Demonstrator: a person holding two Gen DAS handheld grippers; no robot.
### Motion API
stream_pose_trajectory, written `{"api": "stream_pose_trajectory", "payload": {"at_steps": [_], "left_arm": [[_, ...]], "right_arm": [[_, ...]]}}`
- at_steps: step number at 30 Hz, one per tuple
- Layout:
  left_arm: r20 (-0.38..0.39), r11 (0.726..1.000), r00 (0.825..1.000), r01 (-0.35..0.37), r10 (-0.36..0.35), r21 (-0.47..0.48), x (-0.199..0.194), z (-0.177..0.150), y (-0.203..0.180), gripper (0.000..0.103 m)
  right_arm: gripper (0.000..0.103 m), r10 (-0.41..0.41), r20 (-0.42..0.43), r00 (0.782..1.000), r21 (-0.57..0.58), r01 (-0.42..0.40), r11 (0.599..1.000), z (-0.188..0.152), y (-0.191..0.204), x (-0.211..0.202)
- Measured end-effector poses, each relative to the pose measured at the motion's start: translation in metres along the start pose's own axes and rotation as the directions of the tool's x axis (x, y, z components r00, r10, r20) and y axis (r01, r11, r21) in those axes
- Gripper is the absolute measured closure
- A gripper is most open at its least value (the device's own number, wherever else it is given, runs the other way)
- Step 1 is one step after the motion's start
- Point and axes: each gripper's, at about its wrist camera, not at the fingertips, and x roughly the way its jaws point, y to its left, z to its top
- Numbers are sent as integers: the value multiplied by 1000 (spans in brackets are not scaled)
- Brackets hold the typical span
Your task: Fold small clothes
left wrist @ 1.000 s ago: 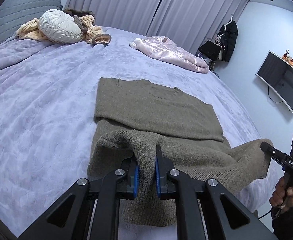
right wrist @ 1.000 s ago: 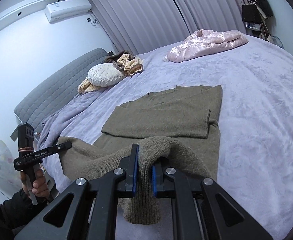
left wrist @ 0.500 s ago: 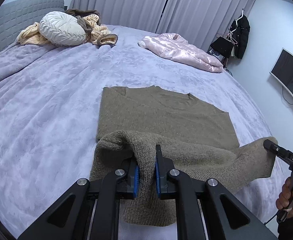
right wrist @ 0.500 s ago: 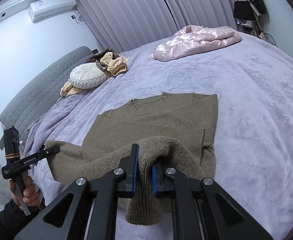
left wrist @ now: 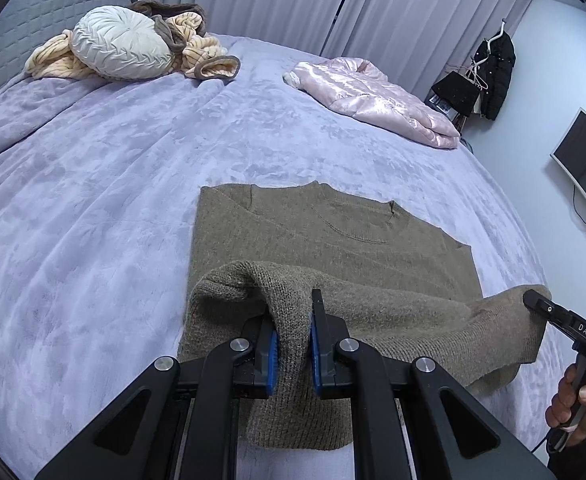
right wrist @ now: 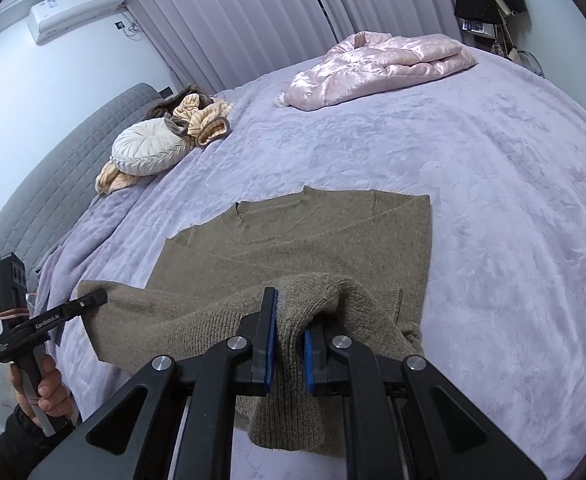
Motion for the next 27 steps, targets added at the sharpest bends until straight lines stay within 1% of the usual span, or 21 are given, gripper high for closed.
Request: {"api": "stream_pose_trajectory", "payload": {"at_steps": [12, 20, 23, 27], "left_arm": [[-23, 1000, 1000, 13, -14, -29, 30, 35, 4, 89], [-43, 1000, 999, 0, -2, -31, 52, 51, 6, 89], [-63, 999, 998, -12, 9, -37, 66, 53, 9, 89], [-117, 997, 993, -19, 11, -72, 90, 51, 18, 89]], "right_arm": [[91, -7, -10, 1000, 20, 8, 1000, 35, -6, 27], [91, -18, -29, 999, 27, 19, 999, 52, -11, 53], [91, -26, -41, 999, 29, 27, 999, 57, -14, 66], [91, -43, -74, 996, 47, 46, 998, 57, -23, 86]]}}
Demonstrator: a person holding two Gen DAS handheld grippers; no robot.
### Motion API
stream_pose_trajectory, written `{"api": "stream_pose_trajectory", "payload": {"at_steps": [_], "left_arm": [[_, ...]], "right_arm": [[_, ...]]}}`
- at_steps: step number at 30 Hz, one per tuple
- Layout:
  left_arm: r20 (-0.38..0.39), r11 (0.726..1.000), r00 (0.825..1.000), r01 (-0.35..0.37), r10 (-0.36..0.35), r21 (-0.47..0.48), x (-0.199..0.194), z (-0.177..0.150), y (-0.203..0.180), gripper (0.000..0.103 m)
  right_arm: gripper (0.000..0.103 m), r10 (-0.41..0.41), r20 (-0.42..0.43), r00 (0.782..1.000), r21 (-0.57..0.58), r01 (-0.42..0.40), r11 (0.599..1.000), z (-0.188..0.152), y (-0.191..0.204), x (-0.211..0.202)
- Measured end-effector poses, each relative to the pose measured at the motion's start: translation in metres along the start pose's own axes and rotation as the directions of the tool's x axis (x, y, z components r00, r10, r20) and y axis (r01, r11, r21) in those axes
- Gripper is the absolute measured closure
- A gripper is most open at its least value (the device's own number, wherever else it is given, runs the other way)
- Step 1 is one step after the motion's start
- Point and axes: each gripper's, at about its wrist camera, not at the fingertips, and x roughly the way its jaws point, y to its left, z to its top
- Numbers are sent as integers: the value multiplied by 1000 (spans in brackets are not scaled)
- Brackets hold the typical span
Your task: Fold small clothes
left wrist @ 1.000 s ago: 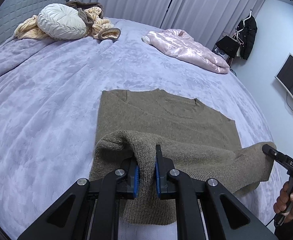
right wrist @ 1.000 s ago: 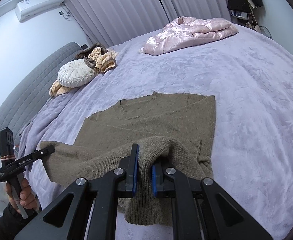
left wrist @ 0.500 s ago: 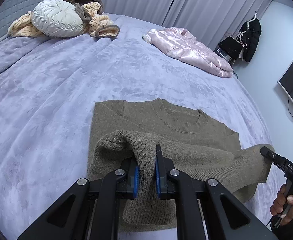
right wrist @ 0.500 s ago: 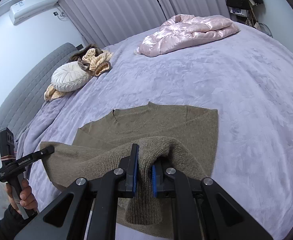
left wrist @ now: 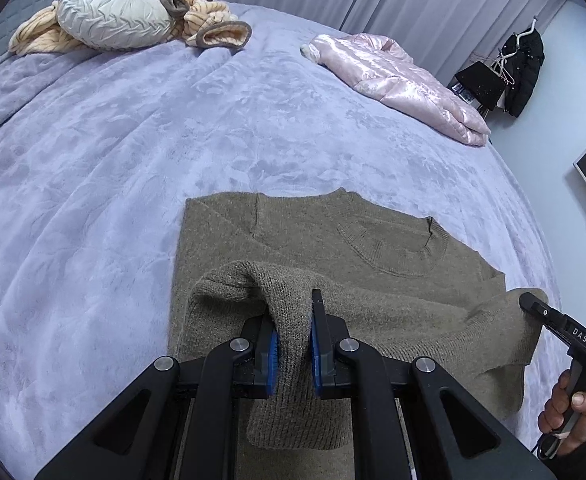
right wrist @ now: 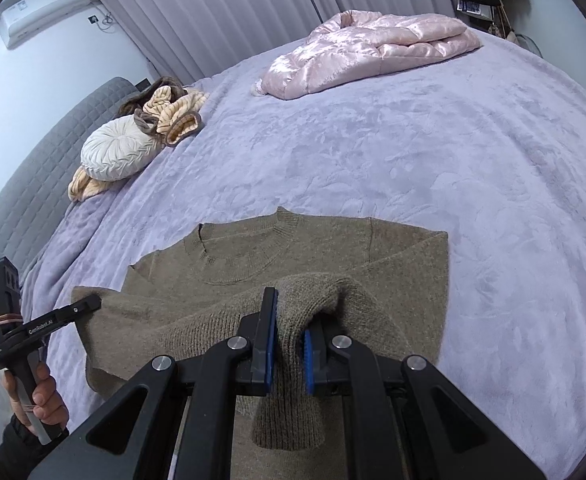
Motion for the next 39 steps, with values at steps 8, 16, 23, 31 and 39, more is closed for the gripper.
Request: {"api": "stream_pose_trajectory", "payload": {"at_steps": [8, 16, 23, 31, 39], "left_arm": [[-58, 996, 998, 17, -22, -88, 37, 5, 19, 89], [-98, 998, 994, -59, 56, -23, 60, 3, 8, 72], [-91, 999, 995, -30, 27, -39, 35, 5, 6, 21], [-58, 987, 998, 36, -27, 156, -13, -49, -2, 21], [-156, 955, 988, 50, -4, 294, 18, -83, -34, 21]], "right_arm": [[91, -19, -40, 999, 78, 22, 997, -4, -25, 32], [89, -111, -98, 989, 38, 115, 993, -6, -31, 68], [35, -75, -61, 995, 38, 77, 996, -6, -17, 47], [33, -148, -6, 989, -154, 145, 977, -38, 25, -4], [33, -233, -109, 966, -386, 175, 906, -71, 50, 27]]}}
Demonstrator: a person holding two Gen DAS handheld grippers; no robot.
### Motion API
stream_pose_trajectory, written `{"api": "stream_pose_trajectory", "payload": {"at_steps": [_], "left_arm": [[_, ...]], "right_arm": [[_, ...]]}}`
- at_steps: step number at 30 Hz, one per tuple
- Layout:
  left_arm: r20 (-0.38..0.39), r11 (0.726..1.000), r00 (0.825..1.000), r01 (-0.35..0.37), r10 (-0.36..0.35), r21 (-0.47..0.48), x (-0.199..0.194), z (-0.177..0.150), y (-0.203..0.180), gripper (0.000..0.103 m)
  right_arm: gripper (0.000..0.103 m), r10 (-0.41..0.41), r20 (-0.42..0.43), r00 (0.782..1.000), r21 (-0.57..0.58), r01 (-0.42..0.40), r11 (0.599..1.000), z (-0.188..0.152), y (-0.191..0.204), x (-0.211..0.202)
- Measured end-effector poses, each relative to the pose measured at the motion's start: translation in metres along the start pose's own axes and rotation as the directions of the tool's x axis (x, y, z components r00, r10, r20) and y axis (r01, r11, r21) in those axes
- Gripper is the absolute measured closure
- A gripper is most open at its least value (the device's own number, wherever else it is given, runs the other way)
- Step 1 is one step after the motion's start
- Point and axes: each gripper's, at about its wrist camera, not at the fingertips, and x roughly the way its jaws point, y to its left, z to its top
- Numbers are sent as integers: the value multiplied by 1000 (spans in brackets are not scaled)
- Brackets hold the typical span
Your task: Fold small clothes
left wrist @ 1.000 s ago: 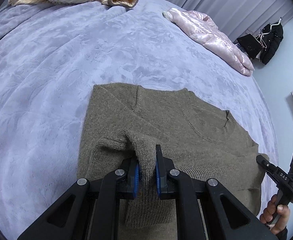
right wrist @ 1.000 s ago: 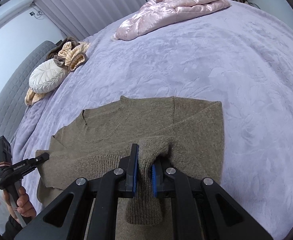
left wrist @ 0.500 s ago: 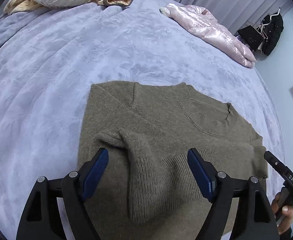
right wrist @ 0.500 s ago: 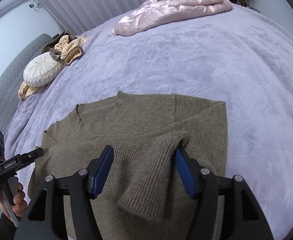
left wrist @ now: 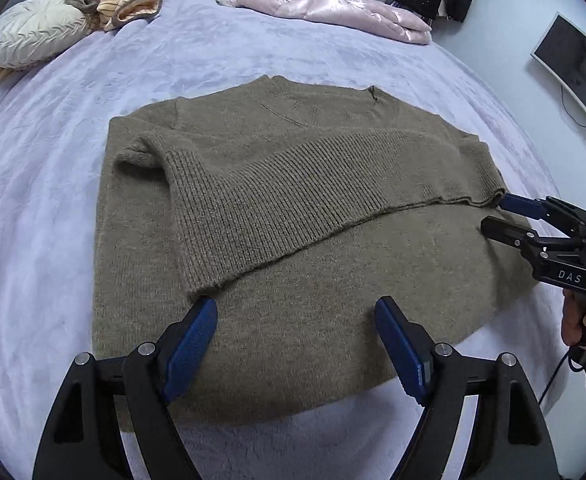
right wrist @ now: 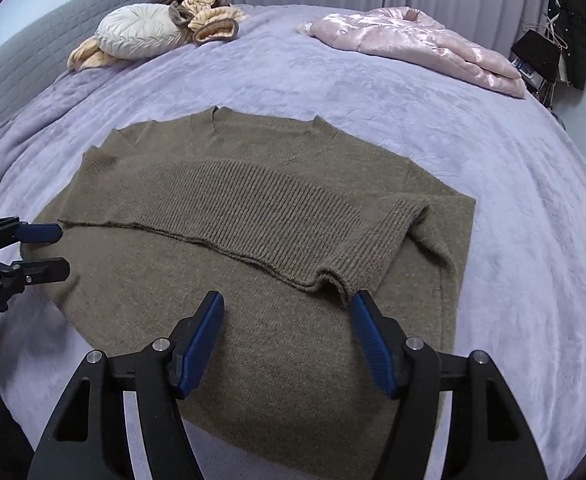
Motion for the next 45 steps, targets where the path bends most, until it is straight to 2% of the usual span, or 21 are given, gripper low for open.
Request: {"api": "stream_pose_trajectory", "payload": {"at_steps": [3, 9, 11, 15, 17, 20, 24, 28, 31, 36, 39, 41, 45], "left_arm": [[-9, 998, 1000, -6, 6, -63, 8, 5, 6, 21], [14, 978, 998, 56, -55, -198, 11, 13, 20, 21], [22, 976, 998, 62, -59, -207, 11, 15, 18, 21], [28, 991, 999, 44, -41, -123, 11, 15, 2, 21], [27, 993, 999, 29, -26, -113, 15, 21, 0, 21], [36, 989, 999, 29, -24, -142, 20, 37, 4, 21], [55, 978, 998, 51, -41, -204, 22, 62, 16, 21], [62, 973, 997, 69, -56, -221, 24, 82, 26, 21], [78, 975, 996, 56, -40, -217, 21, 95, 35, 21], [131, 928, 988, 127, -86, -351, 17, 112, 72, 21], [107, 907, 990, 132, -97, -399, 24, 118, 87, 21], [110, 912, 990, 129, -93, -390, 23, 115, 86, 21], [131, 931, 988, 120, -79, -345, 12, 108, 73, 21]], "right_arm": [[33, -40, -18, 999, 47, 41, 998, 0, -8, 4], [33, 29, 10, 1000, 252, -31, 967, -9, -43, -2], [34, 81, 14, 997, 299, -81, 951, -11, -48, 3], [39, 108, 3, 994, 190, -106, 976, -6, -25, 6], [39, 78, -14, 997, 113, -76, 991, -2, -11, 12], [39, 35, -26, 999, -10, -35, 999, 8, 5, 22], [39, 36, -15, 999, -66, -37, 997, 24, 9, 26], [39, 47, 3, 999, -66, -47, 997, 41, 3, 31], [39, 64, 20, 998, -31, -63, 998, 53, -6, 33], [39, 66, 52, 996, 67, -70, 995, 77, -27, 45], [39, 26, 51, 998, 126, -32, 992, 88, -39, 58], [39, 25, 56, 998, 185, -35, 982, 89, -49, 60], [37, -29, 162, 986, 231, -9, 973, 83, -58, 33]]}}
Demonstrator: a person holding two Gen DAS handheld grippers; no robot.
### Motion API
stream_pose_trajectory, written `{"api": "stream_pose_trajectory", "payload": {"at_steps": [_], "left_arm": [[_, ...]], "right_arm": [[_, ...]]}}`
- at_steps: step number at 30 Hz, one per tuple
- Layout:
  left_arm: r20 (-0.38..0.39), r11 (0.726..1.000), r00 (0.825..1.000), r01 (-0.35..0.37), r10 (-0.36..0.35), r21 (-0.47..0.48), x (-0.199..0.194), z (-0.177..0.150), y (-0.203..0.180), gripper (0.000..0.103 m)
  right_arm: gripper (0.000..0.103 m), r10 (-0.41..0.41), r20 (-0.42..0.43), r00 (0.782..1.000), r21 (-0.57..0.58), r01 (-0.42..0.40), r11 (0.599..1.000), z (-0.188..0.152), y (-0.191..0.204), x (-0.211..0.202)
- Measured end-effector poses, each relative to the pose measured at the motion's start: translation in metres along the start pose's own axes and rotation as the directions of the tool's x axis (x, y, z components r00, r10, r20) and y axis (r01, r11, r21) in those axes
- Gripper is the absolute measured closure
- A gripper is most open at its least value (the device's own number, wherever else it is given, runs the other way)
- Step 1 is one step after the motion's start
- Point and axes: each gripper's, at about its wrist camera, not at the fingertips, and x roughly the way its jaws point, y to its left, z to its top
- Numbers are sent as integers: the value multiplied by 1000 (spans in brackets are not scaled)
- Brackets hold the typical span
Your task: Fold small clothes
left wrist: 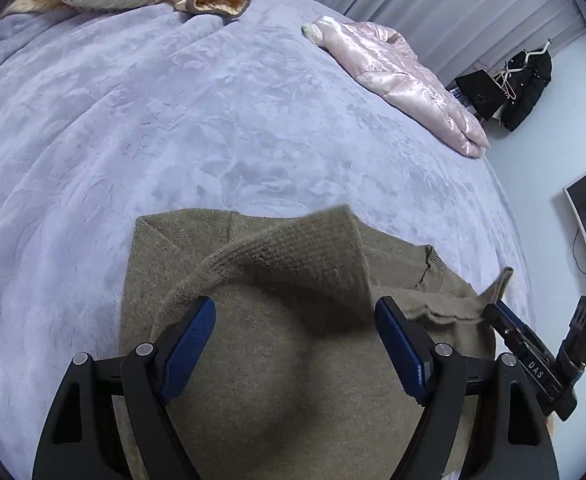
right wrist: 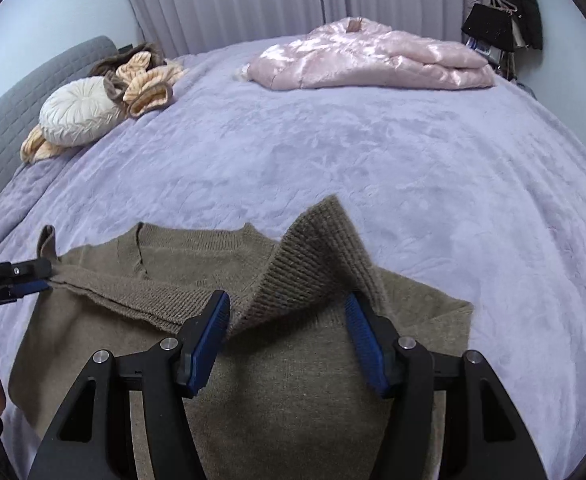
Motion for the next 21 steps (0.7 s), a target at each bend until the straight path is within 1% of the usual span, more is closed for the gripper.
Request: {"api": "stream_pose_trajectory", "payload": {"at_steps": [1, 3, 5, 6, 7, 9, 10, 12, 13, 14, 15, 16, 18, 19, 21], "left_arm": [[7, 1000, 1000, -1, 1, 12, -4, -2, -3, 21], [43, 999, 999, -4, 2, 34, -15, -6, -11, 21], [91, 999, 996, -18, 15, 35, -26, -5, -15, 21], [112, 1000, 994, -13, 10, 28, -30, -3, -16, 21], [117, 1000, 993, -5, 2, 27, -30, -1, -18, 21], [74, 999, 997, -2, -2, 50, -17, 4, -25, 21], [49, 998, 999, -10, 7, 68, -8, 5, -30, 21], [14, 991, 998, -60, 58, 123, 14, 6, -44, 21], [18, 982, 994, -105, 104, 155, 24, 7, -49, 21], [33, 966, 983, -182, 179, 182, 34, 8, -52, 21], [36, 957, 976, -220, 217, 191, 41, 9, -52, 21], [28, 952, 972, -236, 235, 193, 48, 10, -50, 21], [-6, 956, 969, -243, 247, 167, 60, 12, -40, 21], [-13, 958, 969, -240, 245, 158, 62, 12, -34, 21], [1, 955, 968, -248, 251, 163, 64, 11, -29, 21]], "right_arm": [[34, 8, 21, 1000, 0, -8, 1000, 0, -1, -8], [33, 7, 38, 999, -13, -6, 1000, 0, -3, -19], [31, 12, 48, 999, -29, -10, 1000, -1, -5, -26], [30, 14, 43, 999, -33, -13, 999, 0, -7, -27], [30, 23, 36, 999, -36, -22, 999, 0, -8, -26], [30, 22, 14, 1000, -47, -22, 999, 1, -7, -18], [30, 18, 3, 1000, -54, -18, 998, 2, -5, -13], [30, 34, -29, 999, -71, -36, 997, 6, 3, 2], [30, 41, -42, 998, -79, -44, 996, 6, 7, 10], [30, 34, -54, 998, -95, -39, 995, 6, 12, 17], [30, 11, -69, 998, -119, -19, 993, 8, 16, 28], [30, -12, -81, 997, -133, 1, 991, 7, 19, 35], [30, -45, -103, 994, -126, 32, 991, 7, 13, 48], [30, -46, -109, 993, -108, 34, 994, 6, 7, 51], [31, -35, -109, 993, -69, 27, 997, 5, -6, 53]]}}
